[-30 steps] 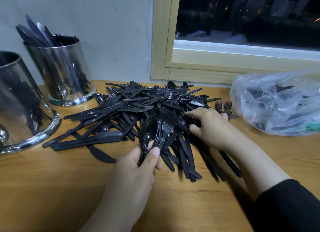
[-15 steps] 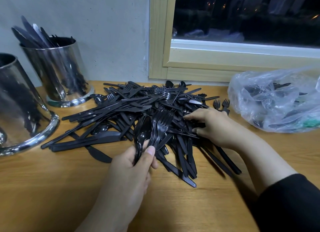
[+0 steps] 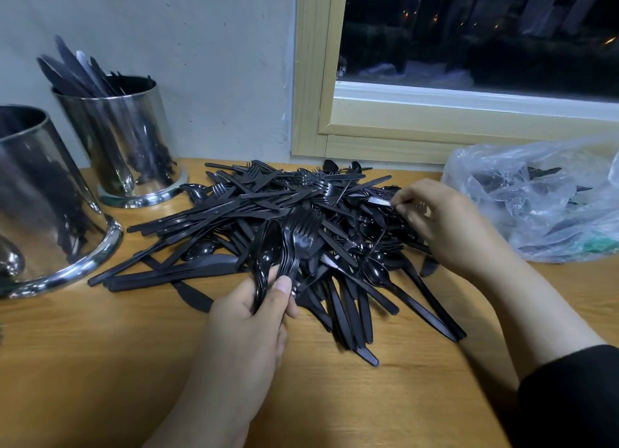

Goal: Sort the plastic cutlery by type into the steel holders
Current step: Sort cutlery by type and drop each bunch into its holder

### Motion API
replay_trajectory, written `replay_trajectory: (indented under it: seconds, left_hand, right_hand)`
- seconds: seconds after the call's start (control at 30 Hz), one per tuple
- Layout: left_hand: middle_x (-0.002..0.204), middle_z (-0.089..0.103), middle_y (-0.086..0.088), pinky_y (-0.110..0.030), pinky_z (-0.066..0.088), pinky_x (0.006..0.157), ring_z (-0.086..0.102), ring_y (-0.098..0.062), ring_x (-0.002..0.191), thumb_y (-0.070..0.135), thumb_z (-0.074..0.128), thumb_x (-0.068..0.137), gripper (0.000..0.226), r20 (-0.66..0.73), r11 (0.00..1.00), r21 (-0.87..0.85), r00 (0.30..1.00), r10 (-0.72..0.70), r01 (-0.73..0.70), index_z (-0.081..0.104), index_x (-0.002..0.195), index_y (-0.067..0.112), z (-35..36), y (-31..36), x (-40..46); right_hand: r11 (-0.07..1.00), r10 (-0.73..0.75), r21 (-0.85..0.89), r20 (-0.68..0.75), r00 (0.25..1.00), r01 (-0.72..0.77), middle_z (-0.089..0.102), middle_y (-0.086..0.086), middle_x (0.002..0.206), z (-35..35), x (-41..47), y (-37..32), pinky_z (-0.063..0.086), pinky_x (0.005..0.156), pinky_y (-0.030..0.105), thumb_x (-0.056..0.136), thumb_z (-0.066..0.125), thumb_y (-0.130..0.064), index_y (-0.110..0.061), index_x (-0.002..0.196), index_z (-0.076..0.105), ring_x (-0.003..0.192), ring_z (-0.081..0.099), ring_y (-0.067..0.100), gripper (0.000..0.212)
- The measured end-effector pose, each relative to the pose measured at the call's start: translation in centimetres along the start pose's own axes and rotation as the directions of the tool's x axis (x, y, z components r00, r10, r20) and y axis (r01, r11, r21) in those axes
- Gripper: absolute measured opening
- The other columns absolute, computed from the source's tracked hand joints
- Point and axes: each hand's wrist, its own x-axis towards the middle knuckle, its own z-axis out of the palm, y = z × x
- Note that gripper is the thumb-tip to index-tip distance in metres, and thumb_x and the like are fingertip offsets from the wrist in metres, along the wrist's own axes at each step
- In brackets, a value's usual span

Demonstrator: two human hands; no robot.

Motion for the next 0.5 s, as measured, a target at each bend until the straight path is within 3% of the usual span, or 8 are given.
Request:
replay_trajectory:
  seconds: [0.1,0.2,0.3,0.43,0.5]
  left_hand:
    - [0.054,0.055,-0.005,-0.035,0.04,0.047,0.045,-0.018,0.046,0.041,0.053,0.101,0.037,-0.042,1.0,0.005,0.999,0.007,-0.007,0.065,0.072,0.021,-0.1,0.2,0.0]
    - [0.058,0.061,0.001,-0.042,0.049,0.051,0.055,-0.021,0.051,0.036,0.055,0.101,0.034,-0.09,1.0,-0.006,0.996,0.021,-0.022,0.067,0.072,0.023,-0.1,0.6,0.1]
    - [0.062,0.066,0.005,-0.057,0.061,0.067,0.068,-0.031,0.064,0.03,0.056,0.102,0.026,-0.125,0.999,-0.021,0.992,0.021,-0.024,0.069,0.081,0.02,-0.2,1.1,0.1]
    - [0.066,0.073,-0.001,-0.06,0.06,0.074,0.071,-0.037,0.07,0.03,0.055,0.102,0.021,-0.069,0.997,-0.079,0.997,-0.03,0.024,0.067,0.094,0.015,-0.5,2.1,-0.4]
    - [0.066,0.073,-0.008,-0.058,0.06,0.068,0.068,-0.038,0.062,0.032,0.055,0.103,0.019,-0.007,0.991,-0.108,0.997,-0.077,0.076,0.064,0.097,0.016,-0.7,2.3,-0.7]
  right_hand:
    - [0.999,0.037,0.041,-0.191,0.981,-0.03,0.062,-0.007,0.102,-1.9,-0.1,-0.6,0.042,0.078,0.013,0.097,0.06,-0.008,-0.027,0.105,0.067,0.09,0.057,0.008,0.022]
    - [0.982,0.057,0.188,-0.336,0.94,0.008,0.065,-0.009,0.105,-4.4,-0.1,-3.0,0.047,0.083,0.018,0.1,0.057,-0.02,-0.042,0.115,0.06,0.095,0.063,0.011,0.027]
    - [0.944,0.0,0.322,-0.225,0.974,0.074,0.069,-0.025,0.101,-5.3,-0.5,-6.7,0.059,0.084,0.033,0.093,0.06,-0.041,-0.056,0.108,0.061,0.095,0.068,0.005,0.021]
    - [0.946,-0.028,0.322,-0.067,0.997,0.048,0.071,-0.02,0.087,-3.5,-1.1,-10.3,0.055,0.061,0.016,0.084,0.066,-0.042,-0.049,0.112,0.066,0.075,0.066,-0.004,0.029]
    - [0.944,-0.023,0.327,-0.05,0.998,0.039,0.071,-0.019,0.086,-1.9,-1.2,-10.8,0.051,0.063,0.016,0.084,0.069,-0.038,-0.043,0.11,0.071,0.076,0.065,-0.001,0.027]
